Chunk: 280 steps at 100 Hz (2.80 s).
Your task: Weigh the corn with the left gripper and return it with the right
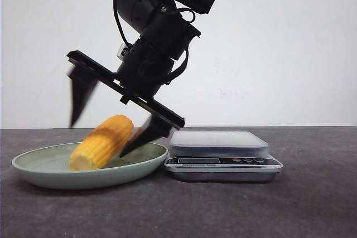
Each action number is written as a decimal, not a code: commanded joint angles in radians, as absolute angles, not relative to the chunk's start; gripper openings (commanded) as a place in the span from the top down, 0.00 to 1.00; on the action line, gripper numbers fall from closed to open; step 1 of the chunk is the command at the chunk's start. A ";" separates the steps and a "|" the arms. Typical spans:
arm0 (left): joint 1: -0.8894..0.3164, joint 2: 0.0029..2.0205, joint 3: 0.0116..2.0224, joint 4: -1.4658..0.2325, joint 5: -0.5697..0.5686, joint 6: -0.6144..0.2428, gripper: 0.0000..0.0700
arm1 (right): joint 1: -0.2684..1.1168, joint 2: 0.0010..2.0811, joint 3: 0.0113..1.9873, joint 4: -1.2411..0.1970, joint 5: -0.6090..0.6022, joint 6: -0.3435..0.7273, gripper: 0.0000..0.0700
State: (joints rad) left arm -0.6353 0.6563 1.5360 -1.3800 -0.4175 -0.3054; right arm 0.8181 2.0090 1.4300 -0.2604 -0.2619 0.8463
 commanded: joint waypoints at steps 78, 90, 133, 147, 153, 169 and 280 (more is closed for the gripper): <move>-0.642 0.666 1.549 -1.394 -0.423 -0.299 0.46 | 0.894 1.247 1.652 -0.748 0.329 0.046 0.99; -0.642 0.666 1.549 -1.357 -0.422 -0.299 0.60 | 0.939 1.132 1.584 -0.745 0.440 0.027 0.99; -0.642 0.665 1.457 -1.188 -0.422 -0.302 1.00 | 0.930 0.636 0.912 -0.263 0.533 -0.141 0.99; -0.642 0.665 1.398 -1.206 -0.422 -0.396 1.00 | 0.919 0.589 0.900 -0.340 0.540 -0.141 0.99; -0.642 0.668 1.394 -1.227 -0.422 -0.459 1.00 | 0.919 0.578 0.900 -0.340 0.540 -0.139 0.99; -0.642 0.667 1.394 -1.229 -0.422 -0.490 1.00 | 0.920 0.556 0.900 -0.330 0.543 -0.139 0.99; -0.642 0.666 1.394 -1.229 -0.422 -0.491 1.00 | 0.253 0.288 0.348 -0.020 -0.022 -0.028 0.99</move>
State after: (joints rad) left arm -0.6353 0.6609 1.3758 -1.2369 -0.4175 -0.4870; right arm 0.2962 0.3313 0.4488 -0.0998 0.0635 -0.1043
